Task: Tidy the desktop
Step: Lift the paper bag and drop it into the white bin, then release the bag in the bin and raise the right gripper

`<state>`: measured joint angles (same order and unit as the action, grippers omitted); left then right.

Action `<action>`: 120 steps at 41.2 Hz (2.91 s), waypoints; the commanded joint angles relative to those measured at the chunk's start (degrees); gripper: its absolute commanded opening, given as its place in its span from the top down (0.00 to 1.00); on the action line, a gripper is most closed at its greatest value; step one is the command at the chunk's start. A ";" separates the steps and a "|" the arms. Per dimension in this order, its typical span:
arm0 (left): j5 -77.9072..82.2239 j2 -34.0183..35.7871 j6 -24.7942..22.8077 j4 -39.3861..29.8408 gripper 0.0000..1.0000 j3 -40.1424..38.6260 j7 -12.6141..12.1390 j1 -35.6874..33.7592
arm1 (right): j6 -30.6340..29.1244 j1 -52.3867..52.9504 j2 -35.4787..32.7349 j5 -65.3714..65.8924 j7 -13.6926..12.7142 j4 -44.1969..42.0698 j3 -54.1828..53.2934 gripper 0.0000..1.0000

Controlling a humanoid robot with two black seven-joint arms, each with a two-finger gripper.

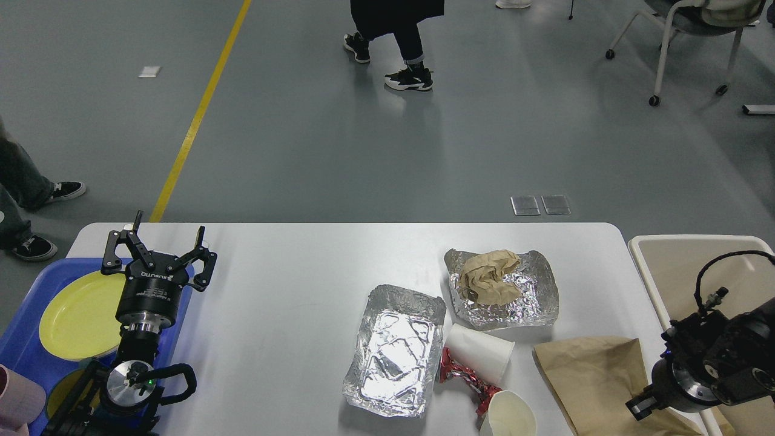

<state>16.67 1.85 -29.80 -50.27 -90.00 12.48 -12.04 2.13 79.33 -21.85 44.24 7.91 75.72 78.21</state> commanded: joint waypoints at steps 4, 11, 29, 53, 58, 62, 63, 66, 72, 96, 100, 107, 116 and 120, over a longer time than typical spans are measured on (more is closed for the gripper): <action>-0.05 0.00 0.00 0.00 0.04 0.00 0.00 0.00 | -5.38 6.27 -3.98 -12.76 0.52 0.92 0.63 1.00; -0.06 0.00 0.00 0.00 0.04 0.00 0.00 0.00 | -10.65 13.74 -8.20 -14.96 0.61 4.44 0.80 1.00; -0.05 0.00 0.00 0.00 0.04 0.00 -0.09 0.00 | -34.21 44.76 -9.09 -32.80 -0.35 9.53 9.76 1.00; -0.06 0.00 0.00 0.00 0.04 0.00 -0.09 0.00 | -35.27 59.54 -7.15 -42.65 -2.99 15.78 20.31 1.00; 0.03 0.00 0.00 0.00 0.03 0.00 -0.09 0.00 | -35.00 56.83 -10.31 -44.93 -2.99 11.13 21.45 1.00; 0.03 0.00 0.00 0.00 0.04 0.00 -0.09 0.00 | -35.00 52.96 -13.47 -46.61 -2.99 5.42 21.72 1.00; -0.05 0.00 0.00 0.00 0.04 0.00 -0.09 0.00 | -35.00 51.73 -14.26 -46.70 -2.99 3.93 21.63 1.00; 0.03 0.00 0.00 0.00 0.04 0.00 -0.09 0.00 | -34.83 44.80 -17.69 -46.87 -2.99 -3.54 20.32 1.00; 0.03 0.00 0.00 0.00 0.04 0.00 -0.09 0.00 | -32.72 26.08 -23.67 -47.14 -2.90 -21.12 12.77 1.00; -0.06 0.00 0.00 0.00 0.04 0.00 0.00 0.00 | -3.99 -37.83 -14.02 -47.92 -5.80 -59.01 -33.02 1.00; 0.03 0.00 0.00 0.00 0.04 0.00 0.00 0.00 | -1.26 -43.37 -9.97 -48.19 -7.56 -63.84 -35.58 1.00; -0.05 0.00 0.00 0.00 0.04 0.00 0.00 0.00 | 2.70 -47.77 -4.61 -49.24 -11.43 -68.16 -36.20 1.00; -0.06 0.00 -0.08 0.00 0.04 0.00 0.00 0.00 | 3.58 -50.23 -1.35 -51.71 -11.96 -68.33 -36.11 1.00; -0.05 0.00 0.00 0.00 0.04 0.00 0.00 0.00 | 3.93 -50.67 -0.56 -51.71 -12.22 -68.33 -36.03 1.00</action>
<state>16.65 1.85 -29.81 -50.28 -90.00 12.49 -12.04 5.70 29.28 -23.48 -7.36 -4.06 7.42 42.02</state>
